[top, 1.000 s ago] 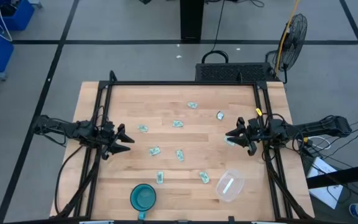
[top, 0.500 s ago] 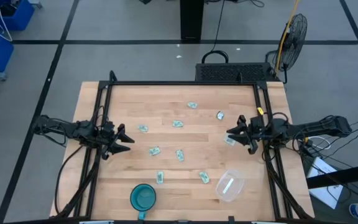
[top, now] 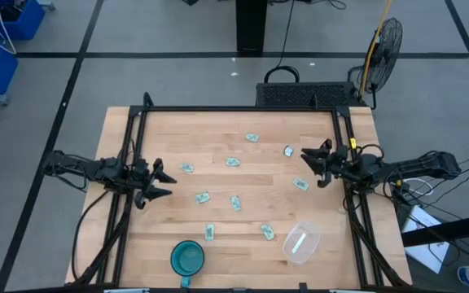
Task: Pick and place Stevia / Truvia into bins
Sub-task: Put the light green stevia packet into the transparent bin
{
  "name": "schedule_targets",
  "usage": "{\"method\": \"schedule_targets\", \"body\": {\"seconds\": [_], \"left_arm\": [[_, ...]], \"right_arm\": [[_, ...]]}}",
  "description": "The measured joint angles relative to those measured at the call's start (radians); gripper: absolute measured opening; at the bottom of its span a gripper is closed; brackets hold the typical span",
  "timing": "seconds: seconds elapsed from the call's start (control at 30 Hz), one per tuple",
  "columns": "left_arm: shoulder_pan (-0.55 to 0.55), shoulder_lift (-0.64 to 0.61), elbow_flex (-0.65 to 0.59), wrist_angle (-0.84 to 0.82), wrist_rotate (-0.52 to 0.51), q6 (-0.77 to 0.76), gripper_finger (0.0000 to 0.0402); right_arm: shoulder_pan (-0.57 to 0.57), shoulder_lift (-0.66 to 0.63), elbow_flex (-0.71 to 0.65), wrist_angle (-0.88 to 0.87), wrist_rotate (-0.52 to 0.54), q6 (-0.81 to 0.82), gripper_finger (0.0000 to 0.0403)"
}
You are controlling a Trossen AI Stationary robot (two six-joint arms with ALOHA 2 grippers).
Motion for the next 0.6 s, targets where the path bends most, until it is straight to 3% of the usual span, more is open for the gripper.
{"method": "schedule_targets", "body": {"seconds": [0.23,0.37,0.47,0.6], "left_arm": [[0.0,0.0,0.0,0.155,-0.008,0.256,0.0212],[0.0,0.0,0.0,0.283,-0.007,0.34,0.0212],[0.0,0.0,0.001,0.373,-0.007,0.288,0.0212],[0.0,0.0,0.001,0.445,-0.013,0.245,0.0212]], "right_arm": [[-0.001,0.0,0.0,0.187,0.077,-0.059,0.011],[-0.001,0.001,0.01,0.238,0.062,-0.049,0.011],[-0.001,0.008,0.066,0.133,0.047,-0.036,0.011],[-0.002,0.053,0.301,-0.095,-0.009,-0.042,0.011]]}}
